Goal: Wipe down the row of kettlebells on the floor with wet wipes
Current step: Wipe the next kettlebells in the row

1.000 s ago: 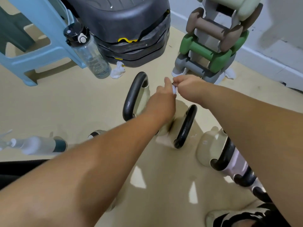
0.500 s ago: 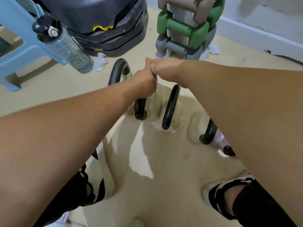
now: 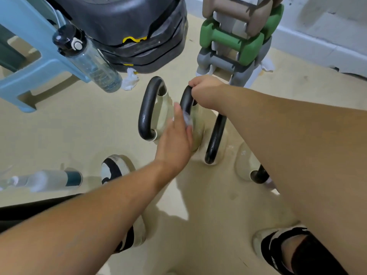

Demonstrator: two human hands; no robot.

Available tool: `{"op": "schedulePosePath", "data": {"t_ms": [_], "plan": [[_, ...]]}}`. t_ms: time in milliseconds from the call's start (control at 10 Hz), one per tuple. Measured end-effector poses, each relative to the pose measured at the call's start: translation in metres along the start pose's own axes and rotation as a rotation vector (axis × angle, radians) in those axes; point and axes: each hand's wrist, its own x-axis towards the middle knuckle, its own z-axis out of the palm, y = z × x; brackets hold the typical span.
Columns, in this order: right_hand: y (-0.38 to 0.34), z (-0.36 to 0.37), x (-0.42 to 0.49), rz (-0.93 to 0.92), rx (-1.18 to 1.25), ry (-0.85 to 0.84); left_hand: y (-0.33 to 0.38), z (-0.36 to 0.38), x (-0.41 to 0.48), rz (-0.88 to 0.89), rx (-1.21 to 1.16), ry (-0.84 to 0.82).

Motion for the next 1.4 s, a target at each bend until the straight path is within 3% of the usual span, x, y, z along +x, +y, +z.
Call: {"op": "schedulePosePath", "data": {"t_ms": [100, 200, 300, 400, 500, 600, 1000, 1200, 1300, 1400], "plan": [[0.0, -0.003, 0.002, 0.003, -0.032, 0.013, 0.01, -0.005, 0.041, -0.003, 0.018, -0.107], [-0.002, -0.005, 0.004, -0.011, -0.153, 0.001, 0.031, -0.016, 0.097, -0.169, -0.01, -0.302], [-0.001, -0.006, 0.005, -0.026, -0.142, -0.01, 0.037, -0.013, 0.098, -0.186, 0.0, -0.263], [-0.002, -0.005, 0.005, -0.018, -0.125, -0.009, 0.017, 0.005, 0.03, -0.083, 0.053, -0.052], [-0.002, -0.002, 0.003, -0.009, -0.065, -0.011, -0.004, 0.011, -0.014, 0.01, -0.079, 0.029], [0.001, 0.002, -0.004, 0.001, 0.039, 0.014, -0.022, 0.02, -0.043, 0.032, -0.063, 0.05], [-0.005, 0.011, -0.008, -0.051, -0.121, 0.051, -0.027, -0.028, 0.028, 0.156, 0.009, -0.221], [-0.003, 0.008, -0.013, -0.054, -0.266, 0.022, -0.029, 0.008, -0.017, -0.014, -0.185, -0.075], [0.0, 0.008, -0.013, -0.069, -0.259, 0.024, -0.035, 0.018, -0.046, -0.079, -0.308, -0.032], [0.003, 0.014, -0.006, -0.081, -0.203, 0.059, -0.033, 0.012, -0.041, -0.106, -0.282, -0.02]]}}
